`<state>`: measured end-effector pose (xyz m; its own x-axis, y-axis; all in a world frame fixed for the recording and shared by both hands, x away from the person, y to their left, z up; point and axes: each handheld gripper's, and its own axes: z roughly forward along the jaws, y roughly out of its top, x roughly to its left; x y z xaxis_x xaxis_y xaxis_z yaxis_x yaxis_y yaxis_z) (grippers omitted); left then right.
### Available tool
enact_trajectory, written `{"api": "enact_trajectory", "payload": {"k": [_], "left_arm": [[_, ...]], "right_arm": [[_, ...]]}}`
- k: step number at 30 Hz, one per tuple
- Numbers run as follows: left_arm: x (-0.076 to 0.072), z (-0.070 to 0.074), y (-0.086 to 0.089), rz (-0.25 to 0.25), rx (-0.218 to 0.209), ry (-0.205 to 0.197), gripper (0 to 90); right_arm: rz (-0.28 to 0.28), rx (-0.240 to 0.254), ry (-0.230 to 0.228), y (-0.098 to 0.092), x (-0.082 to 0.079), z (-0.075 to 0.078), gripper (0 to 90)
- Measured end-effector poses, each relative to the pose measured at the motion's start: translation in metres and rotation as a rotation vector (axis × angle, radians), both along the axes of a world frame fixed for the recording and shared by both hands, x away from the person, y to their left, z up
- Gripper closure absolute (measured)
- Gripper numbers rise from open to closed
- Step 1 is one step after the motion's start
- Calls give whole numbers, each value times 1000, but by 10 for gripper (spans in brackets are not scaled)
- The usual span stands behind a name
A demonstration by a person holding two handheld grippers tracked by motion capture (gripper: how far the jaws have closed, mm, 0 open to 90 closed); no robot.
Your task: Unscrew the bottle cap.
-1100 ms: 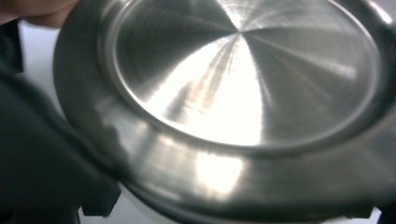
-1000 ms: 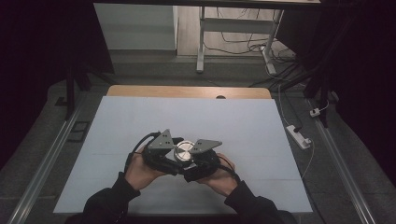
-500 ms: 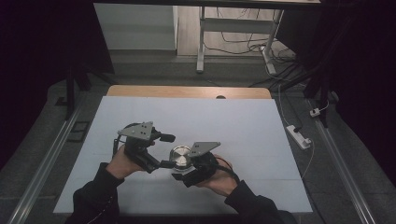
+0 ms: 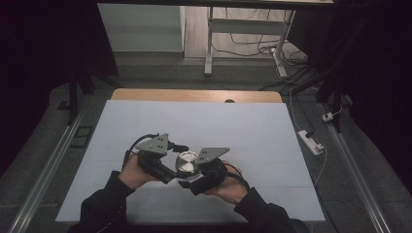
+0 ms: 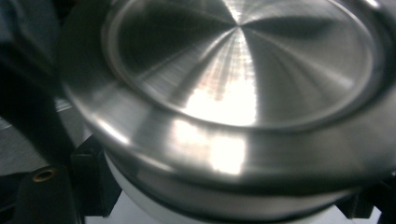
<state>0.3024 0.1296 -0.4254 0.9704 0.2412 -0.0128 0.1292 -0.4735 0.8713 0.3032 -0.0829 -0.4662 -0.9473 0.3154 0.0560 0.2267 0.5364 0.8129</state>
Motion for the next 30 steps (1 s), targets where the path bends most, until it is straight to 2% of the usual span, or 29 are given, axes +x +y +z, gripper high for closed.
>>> {"api": "enact_trajectory", "payload": {"k": [6, 9, 11, 13, 15, 20, 24, 27, 30], "left_arm": [[-10, -3, -23, 229, 30, -24, 210], [-12, -3, -29, 267, 48, -26, 208], [-10, 0, -28, 238, 47, -1, 175], [-8, 5, -21, 201, 11, 29, 139], [-7, 10, -14, 162, -7, 41, 115], [-5, 19, 9, 70, -64, 30, 151], [-2, 22, 24, 49, -118, 31, 167], [-2, 22, 27, 22, -122, 34, 174], [-2, 20, 23, -26, -73, 33, 153]], "right_arm": [[-145, -36, -30, -3, 6, -2, 145], [-177, -54, -43, -4, 7, -4, 144], [-173, -47, -40, -5, 8, -4, 144], [-158, -26, -36, -6, 7, -1, 144], [-137, 4, -27, -7, 7, 2, 144], [-57, 45, -12, -8, 4, 6, 144], [-30, 33, -12, -4, 1, 3, 144], [-18, 27, -6, -2, 0, 1, 144], [-9, 30, -2, -1, -1, 1, 144]]}}
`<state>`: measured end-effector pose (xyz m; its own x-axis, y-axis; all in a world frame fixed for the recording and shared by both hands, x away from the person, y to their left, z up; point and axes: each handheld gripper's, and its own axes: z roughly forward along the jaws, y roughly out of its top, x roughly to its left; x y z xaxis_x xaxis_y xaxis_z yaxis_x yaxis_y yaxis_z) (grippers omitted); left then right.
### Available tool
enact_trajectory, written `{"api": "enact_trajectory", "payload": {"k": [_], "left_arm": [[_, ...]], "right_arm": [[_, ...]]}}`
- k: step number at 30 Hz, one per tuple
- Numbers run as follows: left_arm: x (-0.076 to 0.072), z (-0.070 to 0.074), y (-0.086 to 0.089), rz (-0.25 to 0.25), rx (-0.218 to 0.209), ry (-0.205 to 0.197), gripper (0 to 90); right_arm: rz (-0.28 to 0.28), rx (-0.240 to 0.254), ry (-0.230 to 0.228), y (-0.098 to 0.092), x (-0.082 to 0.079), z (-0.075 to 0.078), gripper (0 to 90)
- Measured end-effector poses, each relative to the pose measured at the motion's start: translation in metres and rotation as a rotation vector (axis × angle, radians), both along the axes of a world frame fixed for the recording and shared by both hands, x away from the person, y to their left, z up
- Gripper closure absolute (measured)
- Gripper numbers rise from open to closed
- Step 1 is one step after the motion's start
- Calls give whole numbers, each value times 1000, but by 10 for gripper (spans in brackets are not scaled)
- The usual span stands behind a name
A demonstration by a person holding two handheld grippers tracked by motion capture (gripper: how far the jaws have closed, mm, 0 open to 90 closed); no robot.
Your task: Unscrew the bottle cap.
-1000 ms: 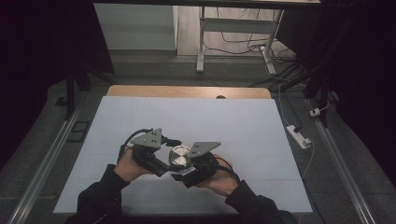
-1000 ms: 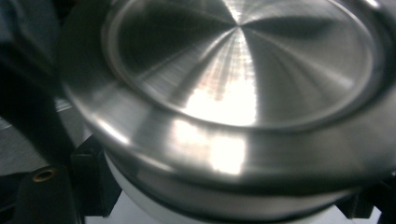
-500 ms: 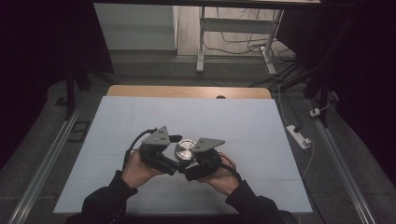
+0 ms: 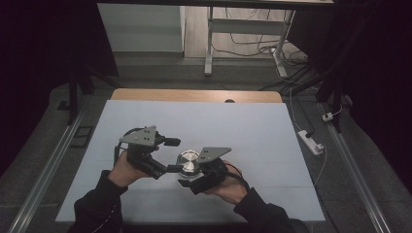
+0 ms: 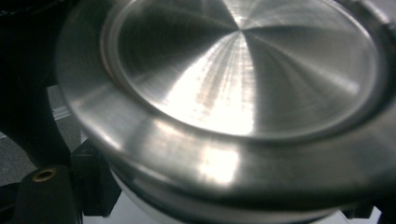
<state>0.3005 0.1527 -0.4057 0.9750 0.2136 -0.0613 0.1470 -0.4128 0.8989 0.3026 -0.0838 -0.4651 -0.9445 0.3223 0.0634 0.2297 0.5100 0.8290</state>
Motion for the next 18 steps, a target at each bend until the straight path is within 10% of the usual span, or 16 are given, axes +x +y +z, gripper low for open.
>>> {"api": "enact_trajectory", "payload": {"k": [8, 15, 18], "left_arm": [[-2, -11, -17, -16, 111, -47, 180], [-9, -12, -22, 105, 95, -93, 261], [-11, -11, -19, 191, 24, -76, 521]], "right_arm": [[25, 20, 5, -1, -2, 4, 144], [-48, 18, 3, -5, 2, 4, 145], [-142, 42, 36, -14, 12, 4, 145]]}}
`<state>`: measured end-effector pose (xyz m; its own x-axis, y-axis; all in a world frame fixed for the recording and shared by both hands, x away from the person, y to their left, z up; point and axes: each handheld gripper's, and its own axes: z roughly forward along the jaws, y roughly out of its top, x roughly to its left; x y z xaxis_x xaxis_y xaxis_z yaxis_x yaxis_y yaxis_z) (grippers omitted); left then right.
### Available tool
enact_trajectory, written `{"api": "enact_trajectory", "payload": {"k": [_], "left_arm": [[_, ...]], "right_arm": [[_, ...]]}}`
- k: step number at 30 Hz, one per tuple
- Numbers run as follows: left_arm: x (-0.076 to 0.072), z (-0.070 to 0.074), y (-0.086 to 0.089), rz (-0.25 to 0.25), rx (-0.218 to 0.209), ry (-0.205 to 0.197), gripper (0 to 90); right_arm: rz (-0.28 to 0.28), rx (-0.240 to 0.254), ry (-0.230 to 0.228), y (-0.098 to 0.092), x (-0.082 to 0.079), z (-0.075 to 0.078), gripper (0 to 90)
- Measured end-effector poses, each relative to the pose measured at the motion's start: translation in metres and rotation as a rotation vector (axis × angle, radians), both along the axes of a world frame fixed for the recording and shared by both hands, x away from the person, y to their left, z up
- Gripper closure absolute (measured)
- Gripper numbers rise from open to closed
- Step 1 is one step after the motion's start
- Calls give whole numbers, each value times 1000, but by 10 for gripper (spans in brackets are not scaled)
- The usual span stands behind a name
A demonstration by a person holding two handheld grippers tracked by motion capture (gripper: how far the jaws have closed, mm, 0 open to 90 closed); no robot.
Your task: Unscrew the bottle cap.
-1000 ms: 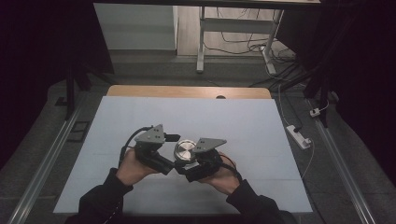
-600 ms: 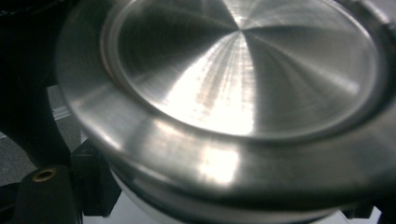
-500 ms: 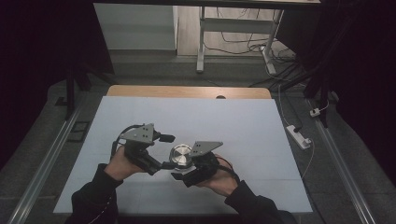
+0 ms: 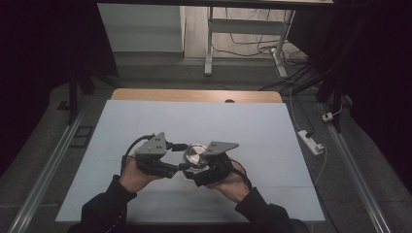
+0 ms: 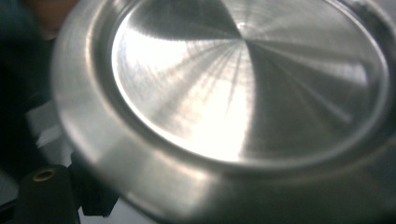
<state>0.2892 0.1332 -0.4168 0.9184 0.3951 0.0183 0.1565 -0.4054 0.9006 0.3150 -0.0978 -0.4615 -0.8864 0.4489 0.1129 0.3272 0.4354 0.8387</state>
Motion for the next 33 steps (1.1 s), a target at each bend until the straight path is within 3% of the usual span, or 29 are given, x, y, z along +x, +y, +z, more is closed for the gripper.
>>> {"api": "enact_trajectory", "payload": {"k": [1, 4, 7, 10, 14, 17, 23, 24, 28, 30, 33], "left_arm": [[2, 0, -1, 5, -12, 23, 561], [5, -4, -5, -1, 6, 41, 452], [7, -6, -8, -43, 53, 45, 273], [8, -8, -9, -113, 77, 38, 192], [7, -10, -8, -194, 118, 22, 185], [7, -11, -7, -207, 114, 24, 187], [6, -14, -13, -124, 95, 27, 193], [4, -16, -18, -66, 96, 20, 193], [-1, -20, -31, 84, 84, 17, 193], [-4, -20, -36, 136, 84, 11, 192], [-3, -16, -36, 113, 97, 15, 189]], "right_arm": [[-14, 6, 0, -3, 3, 0, 145], [-18, -6, -11, -5, 4, 1, 145], [27, -16, -14, 0, 0, 0, 145], [100, -31, -14, 7, -6, -2, 145], [171, -56, -17, 14, -13, -4, 145], [193, -63, -14, 15, -15, -4, 145], [131, -85, -27, 14, -12, -5, 145], [111, -92, -29, 13, -11, -5, 145], [25, -101, -31, 11, -7, -7, 145], [-14, -112, -40, 11, -6, -8, 145], [-18, -102, -39, 9, -5, -7, 145]]}}
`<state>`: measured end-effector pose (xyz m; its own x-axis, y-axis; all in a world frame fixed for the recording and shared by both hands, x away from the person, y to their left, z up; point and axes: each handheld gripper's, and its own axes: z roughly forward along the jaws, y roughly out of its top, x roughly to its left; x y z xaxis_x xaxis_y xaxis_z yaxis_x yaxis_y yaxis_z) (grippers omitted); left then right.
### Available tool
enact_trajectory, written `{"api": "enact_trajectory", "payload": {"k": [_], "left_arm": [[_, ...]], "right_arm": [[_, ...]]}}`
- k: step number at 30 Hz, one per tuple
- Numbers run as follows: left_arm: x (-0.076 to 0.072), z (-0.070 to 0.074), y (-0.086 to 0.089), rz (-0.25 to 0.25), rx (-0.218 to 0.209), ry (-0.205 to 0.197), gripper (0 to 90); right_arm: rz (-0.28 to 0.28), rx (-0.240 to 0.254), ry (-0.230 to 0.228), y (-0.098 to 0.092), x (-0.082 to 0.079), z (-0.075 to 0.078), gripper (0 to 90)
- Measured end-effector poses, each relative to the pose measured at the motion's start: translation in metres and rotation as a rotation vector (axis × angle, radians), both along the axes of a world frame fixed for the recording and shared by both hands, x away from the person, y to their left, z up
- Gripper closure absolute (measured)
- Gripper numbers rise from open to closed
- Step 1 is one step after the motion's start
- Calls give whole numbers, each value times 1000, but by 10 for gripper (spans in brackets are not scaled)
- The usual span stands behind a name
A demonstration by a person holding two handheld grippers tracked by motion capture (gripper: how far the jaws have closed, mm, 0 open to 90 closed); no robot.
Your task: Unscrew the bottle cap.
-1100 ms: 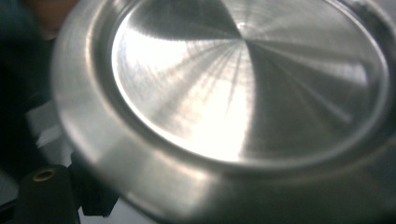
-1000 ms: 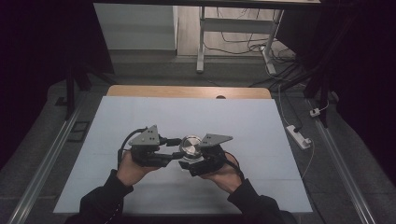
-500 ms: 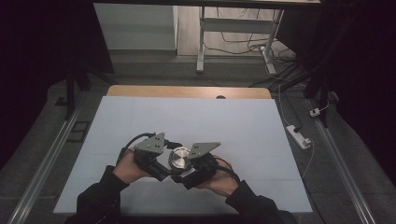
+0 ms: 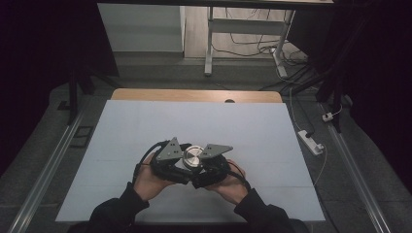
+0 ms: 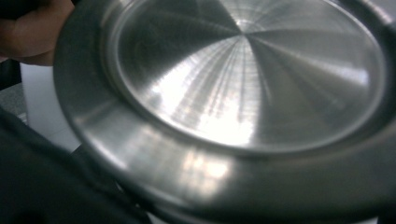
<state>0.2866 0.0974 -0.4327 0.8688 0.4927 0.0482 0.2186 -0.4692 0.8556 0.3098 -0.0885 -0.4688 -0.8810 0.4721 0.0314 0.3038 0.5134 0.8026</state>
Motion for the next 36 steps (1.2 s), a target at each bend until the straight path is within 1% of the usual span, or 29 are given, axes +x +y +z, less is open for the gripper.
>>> {"api": "enact_trajectory", "payload": {"k": [1, 2, 3, 4, 5, 6, 7, 8, 9, 12, 13, 14, 15, 18, 21, 24, 28, 30, 31, 32, 33, 34, 35, 36], "left_arm": [[2, 2, 4, -26, -20, 10, 188], [4, 5, 8, -58, -48, 28, 176], [6, 7, 12, -90, -74, 54, 136], [8, 9, 17, -120, -87, 63, 106], [9, 10, 21, -150, -90, 57, 107], [10, 11, 25, -174, -85, 58, 100], [12, 12, 28, -204, -78, 65, 94], [12, 12, 28, -204, -78, 65, 99], [12, 11, 33, -264, -71, 62, 105], [12, 9, 35, -319, -45, 53, 134], [12, 8, 35, -330, -43, 48, 149], [11, 8, 34, -343, -46, 52, 171], [11, 8, 34, -343, -46, 52, 199], [9, 7, 31, -328, -29, 43, 201], [8, 6, 28, -280, -36, 33, 203], [5, 5, 22, -200, -43, 20, 204], [-2, 3, 10, -52, -55, 1, 205], [-5, 1, 3, 6, -48, -11, 204], [-6, 1, 1, 19, -44, -10, 204], [-6, 2, 1, 19, -38, -6, 203], [-5, 3, 2, 9, -36, -5, 202], [-4, 5, 4, -11, -43, 2, 200], [-2, 7, 8, -38, -59, 17, 193], [-2, 7, 8, -38, -59, 17, 174]], "right_arm": [[7, 7, 1, 0, -1, 1, 145], [20, 17, 2, 0, -1, 2, 145], [36, 27, 6, 0, -2, 4, 145], [56, 36, 8, 0, -3, 5, 145], [78, 43, 9, 0, -4, 6, 145], [100, 47, 14, 1, -5, 7, 145], [120, 49, 19, 2, -6, 7, 145], [139, 50, 21, 3, -8, 7, 145], [158, 47, 26, 4, -9, 7, 145], [197, 36, 35, 9, -13, 5, 145], [204, 33, 35, 10, -14, 4, 145], [207, 29, 37, 11, -14, 3, 145], [207, 29, 37, 11, -14, 3, 145], [206, 15, 33, 11, -15, 2, 145], [186, 11, 27, 11, -14, 2, 145], [143, 11, 30, 8, -11, 2, 145], [83, 19, 38, 5, -6, 2, 145], [54, 15, 42, 3, -4, 1, 145], [47, 13, 40, 3, -3, 1, 145], [41, 12, 44, 2, -2, 1, 145], [41, 15, 48, 2, -2, 0, 145], [44, 21, 50, 1, -2, 1, 145], [50, 25, 49, 2, -3, 2, 145], [50, 25, 49, 2, -3, 2, 145]]}}
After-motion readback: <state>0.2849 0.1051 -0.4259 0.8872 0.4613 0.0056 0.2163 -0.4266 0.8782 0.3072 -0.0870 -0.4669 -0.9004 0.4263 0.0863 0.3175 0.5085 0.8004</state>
